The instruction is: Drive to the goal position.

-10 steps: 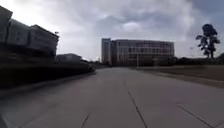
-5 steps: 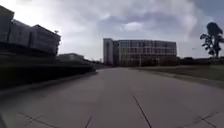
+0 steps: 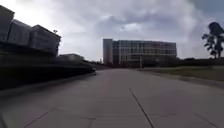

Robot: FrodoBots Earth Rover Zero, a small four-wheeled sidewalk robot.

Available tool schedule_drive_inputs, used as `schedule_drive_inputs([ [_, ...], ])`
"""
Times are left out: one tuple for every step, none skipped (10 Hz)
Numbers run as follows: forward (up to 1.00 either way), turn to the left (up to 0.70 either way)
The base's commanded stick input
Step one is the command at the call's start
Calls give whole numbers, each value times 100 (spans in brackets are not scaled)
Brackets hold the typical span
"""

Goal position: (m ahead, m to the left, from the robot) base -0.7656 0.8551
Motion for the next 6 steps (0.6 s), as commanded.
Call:
schedule_drive_inputs([
  [100, 0],
  [100, 0],
  [100, 0],
  [100, 0],
  [100, 0],
  [100, 0],
])
